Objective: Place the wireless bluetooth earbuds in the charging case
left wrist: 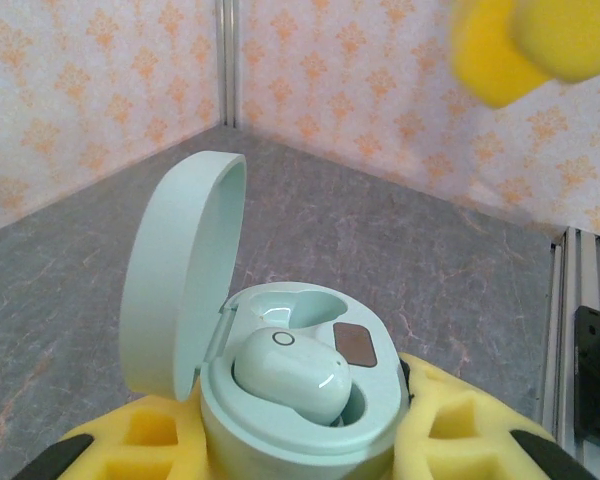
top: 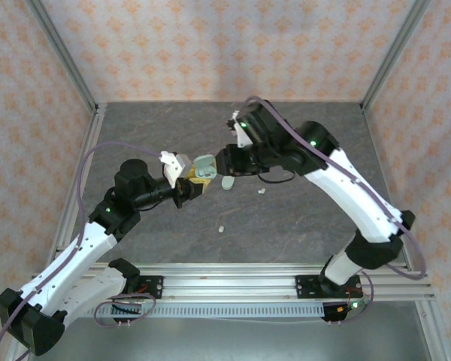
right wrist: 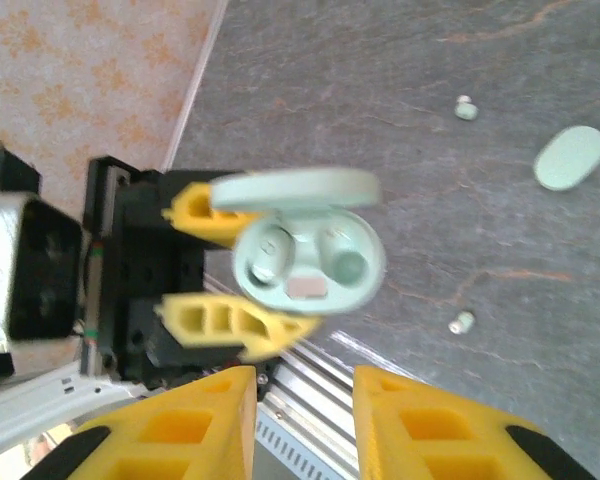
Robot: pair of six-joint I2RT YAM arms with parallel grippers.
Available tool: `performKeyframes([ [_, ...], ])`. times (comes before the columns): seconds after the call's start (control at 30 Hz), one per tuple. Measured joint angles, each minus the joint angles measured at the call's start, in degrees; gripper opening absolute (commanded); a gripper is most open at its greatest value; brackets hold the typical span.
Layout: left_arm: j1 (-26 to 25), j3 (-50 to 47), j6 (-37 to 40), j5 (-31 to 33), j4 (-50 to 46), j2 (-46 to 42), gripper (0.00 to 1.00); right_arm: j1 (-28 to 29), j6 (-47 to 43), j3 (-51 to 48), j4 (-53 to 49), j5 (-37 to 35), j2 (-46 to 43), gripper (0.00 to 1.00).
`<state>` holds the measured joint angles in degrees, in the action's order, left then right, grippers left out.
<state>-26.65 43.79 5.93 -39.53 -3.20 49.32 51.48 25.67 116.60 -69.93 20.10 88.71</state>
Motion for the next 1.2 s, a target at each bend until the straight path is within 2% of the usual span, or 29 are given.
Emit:
performKeyframes([
  [0.13,0.0,0.0,-0.5,0.5,-0.1,0.2,0.22,-3.6,3.0,-12.5,4.0,-0.6,-8.0,0.30],
  [0.3,0.0,0.1,-1.0,2.2,-0.6,0.2,0.22,-5.8,10.7,-33.9,12.5,-0.7,-15.6,0.25],
  [0.43,0.0,0.1,-1.4,2.8,-1.6,0.2,0.22,-5.1,17.7,-49.1,21.9,1.1,-15.3,0.24],
  [0.5,0.0,0.1,-1.4,2.8,-2.1,0.2,0.22,-4.0,20.0,-53.2,25.0,1.5,-13.5,0.24],
  [0.8,0.0,0.1,-1.4,4.1,-3.9,-1.8,0.22,0.2,22.1,-53.2,33.4,4.9,-0.3,0.25],
  [1.07,0.0,0.1,-1.4,4.9,-5.5,-3.1,0.22,2.2,17.5,-47.3,33.0,8.4,12.3,0.25],
  [1.2,0.0,0.2,-1.4,5.4,-6.5,-3.3,0.22,2.2,15.1,-45.0,31.9,8.7,15.5,0.25],
])
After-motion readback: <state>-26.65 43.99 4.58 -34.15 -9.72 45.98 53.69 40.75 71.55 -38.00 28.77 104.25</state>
